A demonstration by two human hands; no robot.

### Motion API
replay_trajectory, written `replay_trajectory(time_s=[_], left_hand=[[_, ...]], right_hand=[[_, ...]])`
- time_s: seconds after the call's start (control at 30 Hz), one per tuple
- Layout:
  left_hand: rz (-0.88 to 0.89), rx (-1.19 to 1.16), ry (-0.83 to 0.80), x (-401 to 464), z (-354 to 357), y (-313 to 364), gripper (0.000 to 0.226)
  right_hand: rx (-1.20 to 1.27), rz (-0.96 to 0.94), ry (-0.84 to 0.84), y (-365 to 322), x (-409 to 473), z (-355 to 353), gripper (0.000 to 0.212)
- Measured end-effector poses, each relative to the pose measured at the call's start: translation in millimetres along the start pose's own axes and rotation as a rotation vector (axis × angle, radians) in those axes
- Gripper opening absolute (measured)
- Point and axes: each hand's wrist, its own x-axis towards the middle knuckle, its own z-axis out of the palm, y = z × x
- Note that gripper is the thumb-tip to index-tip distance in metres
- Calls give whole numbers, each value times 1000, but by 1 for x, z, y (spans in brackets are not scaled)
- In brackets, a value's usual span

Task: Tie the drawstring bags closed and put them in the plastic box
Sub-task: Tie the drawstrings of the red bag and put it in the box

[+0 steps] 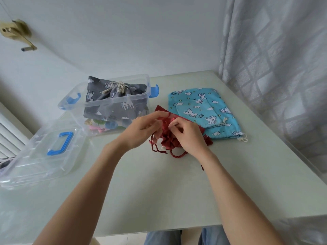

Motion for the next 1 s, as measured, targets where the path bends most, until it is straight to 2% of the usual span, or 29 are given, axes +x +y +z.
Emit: replay_trajectory(time_s=[0.1,0.2,0.27,0.33,0.43,0.57,0.63,0.73,0.83,0.9,1.0], left_hand=[[11,140,-57,7,-1,-1,29],[17,153,-51,9,-1,-3,26],[29,151,-44,9,1,-4,24],[43,157,-60,8,4,-5,23],[25,145,-42,7,8,-9,22],[-14,56,342,2,8,-19,15],[-35,15,432,3,9,-21,10],[-40,39,320,5,14,-22,13],[-20,72,365,7,20,-23,5],[-30,-62,418,7,25,-24,3],[-82,-408,407,5,30,-25,3]], right_hand=[[232,76,-52,-11,0,-2,13],[596,191,-172,-19,-1,-7,16],[696,205,-229,-23,-2,-10,13],[643,176,-206,-24,-3,-9,9],[514,194,-65,-17,1,-4,13],[483,284,-7,-8,4,-2,17],[488,280,-6,-8,3,-2,20],[450,271,-18,-9,3,0,26],[411,283,-12,-8,4,1,26],[378,279,-18,-8,4,1,24],[388,264,-37,-9,4,3,21]])
